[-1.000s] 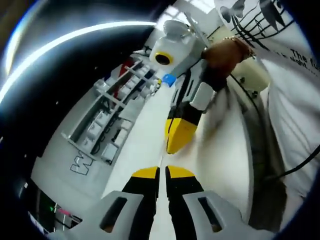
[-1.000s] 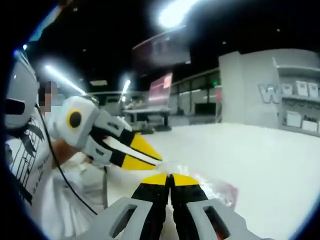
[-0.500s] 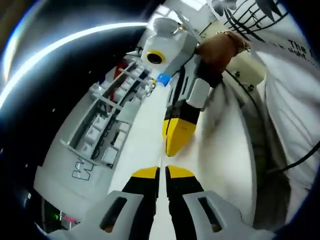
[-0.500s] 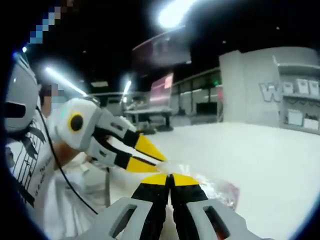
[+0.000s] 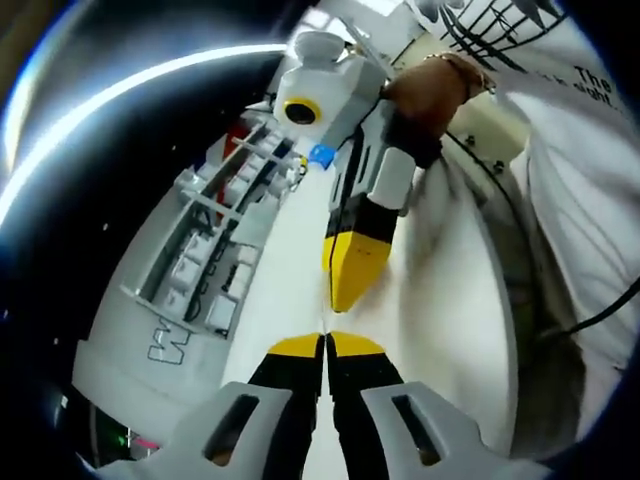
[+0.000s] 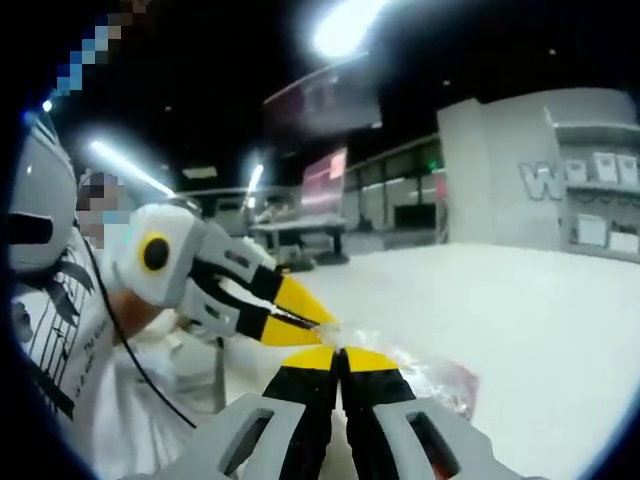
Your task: Open the resealable bag by pulling the two sides of the seal apart until the entire bag opening is separated and visibly accessible.
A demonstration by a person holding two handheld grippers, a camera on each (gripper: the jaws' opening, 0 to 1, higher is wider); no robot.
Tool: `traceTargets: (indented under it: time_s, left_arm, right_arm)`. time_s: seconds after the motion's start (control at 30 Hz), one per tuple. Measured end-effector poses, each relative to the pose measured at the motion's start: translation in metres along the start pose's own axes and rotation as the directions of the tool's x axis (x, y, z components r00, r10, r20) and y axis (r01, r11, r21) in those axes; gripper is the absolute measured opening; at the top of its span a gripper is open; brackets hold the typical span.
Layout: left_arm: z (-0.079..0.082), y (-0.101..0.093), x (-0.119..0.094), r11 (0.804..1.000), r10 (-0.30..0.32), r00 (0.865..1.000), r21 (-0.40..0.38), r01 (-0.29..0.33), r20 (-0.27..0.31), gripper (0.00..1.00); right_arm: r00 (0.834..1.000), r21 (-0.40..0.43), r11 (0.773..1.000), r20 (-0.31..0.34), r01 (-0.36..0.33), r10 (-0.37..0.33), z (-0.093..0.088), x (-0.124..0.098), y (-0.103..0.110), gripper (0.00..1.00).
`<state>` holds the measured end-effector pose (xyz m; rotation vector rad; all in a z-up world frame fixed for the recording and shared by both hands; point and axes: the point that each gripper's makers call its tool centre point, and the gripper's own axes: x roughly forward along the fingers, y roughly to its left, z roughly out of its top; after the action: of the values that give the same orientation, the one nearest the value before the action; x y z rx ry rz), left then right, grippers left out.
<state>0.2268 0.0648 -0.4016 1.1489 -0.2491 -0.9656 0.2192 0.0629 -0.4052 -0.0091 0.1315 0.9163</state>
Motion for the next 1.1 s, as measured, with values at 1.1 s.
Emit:
traceTargets:
  time_s: [1.1]
  left_arm:
    - [0.003, 0.004, -0.003, 0.989, 0.016, 0.999, 0.144, -0.022, 0.038, 0.01]
  right_arm:
    - [0.963, 0.254, 0.949, -0.143, -0.188, 0.229, 0.033, 0.006, -0.003, 0.07]
